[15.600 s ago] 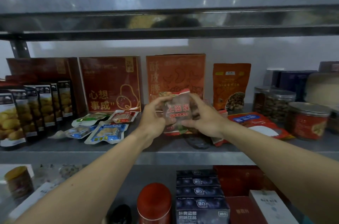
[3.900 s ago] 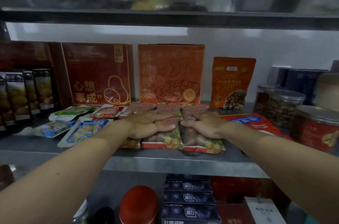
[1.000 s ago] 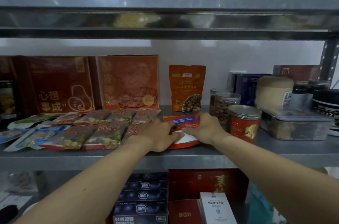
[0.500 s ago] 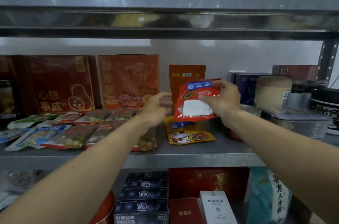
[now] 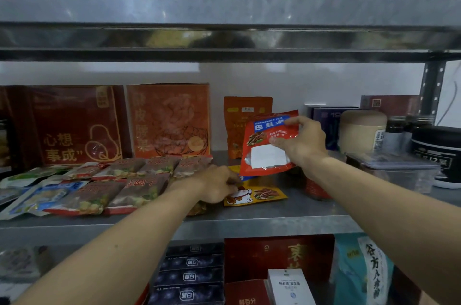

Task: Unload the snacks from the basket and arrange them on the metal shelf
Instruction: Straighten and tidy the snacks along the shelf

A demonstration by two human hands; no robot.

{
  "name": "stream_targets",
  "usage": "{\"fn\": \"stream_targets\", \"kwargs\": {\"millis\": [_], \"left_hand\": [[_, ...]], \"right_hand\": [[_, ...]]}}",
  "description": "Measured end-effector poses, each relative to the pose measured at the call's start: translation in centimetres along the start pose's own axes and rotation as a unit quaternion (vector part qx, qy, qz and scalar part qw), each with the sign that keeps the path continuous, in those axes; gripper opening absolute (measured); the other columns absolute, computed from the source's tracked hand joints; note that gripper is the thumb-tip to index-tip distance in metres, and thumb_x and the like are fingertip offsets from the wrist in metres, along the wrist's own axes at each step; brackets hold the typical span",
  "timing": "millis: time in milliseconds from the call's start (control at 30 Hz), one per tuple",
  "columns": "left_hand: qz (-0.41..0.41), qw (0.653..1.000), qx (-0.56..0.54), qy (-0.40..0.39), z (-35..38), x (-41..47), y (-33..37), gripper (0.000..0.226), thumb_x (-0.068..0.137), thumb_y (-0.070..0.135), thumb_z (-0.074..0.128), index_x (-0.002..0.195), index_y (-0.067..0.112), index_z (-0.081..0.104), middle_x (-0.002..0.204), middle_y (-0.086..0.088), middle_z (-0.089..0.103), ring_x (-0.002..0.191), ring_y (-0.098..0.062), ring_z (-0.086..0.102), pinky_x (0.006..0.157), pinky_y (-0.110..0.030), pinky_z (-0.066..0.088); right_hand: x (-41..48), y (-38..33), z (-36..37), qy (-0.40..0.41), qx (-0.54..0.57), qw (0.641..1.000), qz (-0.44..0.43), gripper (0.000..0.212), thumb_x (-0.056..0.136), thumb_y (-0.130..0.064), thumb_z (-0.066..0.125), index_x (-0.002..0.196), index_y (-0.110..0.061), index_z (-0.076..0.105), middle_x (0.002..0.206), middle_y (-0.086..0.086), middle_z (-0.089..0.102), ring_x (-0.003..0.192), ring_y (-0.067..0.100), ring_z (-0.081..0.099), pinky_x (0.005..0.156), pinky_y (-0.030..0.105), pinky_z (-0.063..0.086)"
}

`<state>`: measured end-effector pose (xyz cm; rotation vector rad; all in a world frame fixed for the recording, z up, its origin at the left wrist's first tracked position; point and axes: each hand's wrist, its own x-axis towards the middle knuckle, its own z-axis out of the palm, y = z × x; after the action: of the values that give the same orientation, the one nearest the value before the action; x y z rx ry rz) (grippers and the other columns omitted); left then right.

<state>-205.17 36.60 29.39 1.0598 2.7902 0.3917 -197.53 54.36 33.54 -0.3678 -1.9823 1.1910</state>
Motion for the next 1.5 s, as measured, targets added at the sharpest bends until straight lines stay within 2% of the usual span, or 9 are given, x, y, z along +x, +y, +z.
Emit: {"fn": "stream_targets", "kwargs": {"millis": [267,567,833,1067,1200,1233,1267,1300,1500], "left_hand": [[0.007,0.993,0.09,-0.072,-0.7,-0.2,-0.6,0.043,0.1,0.043,0.047,0.14,0.028,0.05,0.143,0.004,0.049,0.125,-0.017,0.047,0.103,-0.027,0.038],[0.024,0.988,0.134,-0.075,-0.7,-0.2,-2.1,0.045,0.104,0.017,0.039,0.142,0.041,0.042,0.147,0.007,0.042,0.128,-0.018,0.044,0.092,-0.021,0.034],[0.107,0.972,-0.101,0.183,-0.8,-0.1,0.3,0.048,0.091,-0.008,0.043,0.128,0.02,0.056,0.132,0.0,0.059,0.122,-0.019,0.052,0.097,-0.043,0.051],[0.123,0.929,-0.28,0.211,0.2,0.1,5.2,0.044,0.101,0.017,0.045,0.144,0.027,0.04,0.141,0.005,0.049,0.131,-0.015,0.043,0.106,-0.034,0.039],[0.094,0.852,-0.479,0.191,0.6,0.3,6.8,0.05,0.1,0.039,0.039,0.149,0.034,0.03,0.141,0.006,0.048,0.131,-0.017,0.045,0.113,-0.041,0.032],[0.083,0.819,-0.534,0.192,0.6,0.5,6.9,0.049,0.1,0.043,0.036,0.148,0.032,0.032,0.139,0.001,0.052,0.128,-0.02,0.05,0.112,-0.045,0.036],[0.071,0.791,-0.579,0.187,0.6,0.6,6.8,0.05,0.1,0.048,0.035,0.147,0.03,0.036,0.134,-0.002,0.058,0.122,-0.022,0.056,0.108,-0.046,0.041],[0.061,0.766,-0.614,0.179,0.6,0.8,6.7,0.051,0.099,0.052,0.038,0.144,0.028,0.042,0.127,-0.004,0.064,0.114,-0.022,0.063,0.103,-0.046,0.046],[-0.025,0.661,-0.701,0.265,0.5,1.3,6.4,0.02,0.1,0.009,0.049,0.115,0.018,0.059,0.088,-0.003,0.071,0.07,-0.017,0.069,0.061,-0.03,0.057]], "right_hand": [[-0.1,-0.1,-0.6,-0.006,-0.017,1.0,-0.001,0.057,0.077,-0.019,0.082,0.127,-0.018,0.055,0.131,0.006,0.055,0.117,0.026,0.058,0.094,0.045,0.055],[-0.8,0.1,-1.2,-0.018,-0.029,0.999,0.003,0.057,0.077,-0.018,0.082,0.127,-0.016,0.055,0.132,0.007,0.054,0.119,0.024,0.055,0.094,0.038,0.052],[-0.9,-0.2,-0.8,-0.019,-0.037,0.999,0.002,0.058,0.078,-0.016,0.081,0.128,-0.016,0.053,0.133,0.008,0.053,0.119,0.023,0.054,0.093,0.035,0.052],[-1.5,-1.3,0.4,0.002,-0.001,1.0,-0.013,0.072,0.077,-0.009,0.082,0.136,-0.018,0.042,0.135,0.005,0.052,0.125,0.024,0.052,0.097,0.035,0.049],[-2.0,-2.0,0.5,-0.022,0.06,0.996,-0.064,0.072,0.089,-0.007,0.069,0.145,-0.023,0.027,0.143,0.002,0.048,0.13,0.02,0.049,0.093,0.022,0.038],[-2.1,-2.0,0.6,-0.036,0.075,0.994,-0.073,0.068,0.093,-0.012,0.065,0.147,-0.023,0.025,0.143,0.001,0.049,0.129,0.02,0.05,0.086,0.024,0.037],[-2.2,-2.0,0.7,-0.052,0.09,0.992,-0.075,0.064,0.096,-0.019,0.061,0.147,-0.024,0.023,0.141,0.003,0.051,0.127,0.022,0.052,0.101,0.026,0.036],[-2.2,-1.9,0.9,-0.065,0.102,0.99,-0.073,0.061,0.098,-0.025,0.058,0.148,-0.026,0.022,0.137,0.005,0.054,0.124,0.024,0.056,0.104,0.046,0.047],[-1.6,-0.7,0.4,-0.067,0.056,0.995,-0.042,0.058,0.096,-0.011,0.06,0.145,-0.023,0.03,0.125,0.003,0.056,0.106,0.017,0.063,0.079,0.032,0.059]]}}
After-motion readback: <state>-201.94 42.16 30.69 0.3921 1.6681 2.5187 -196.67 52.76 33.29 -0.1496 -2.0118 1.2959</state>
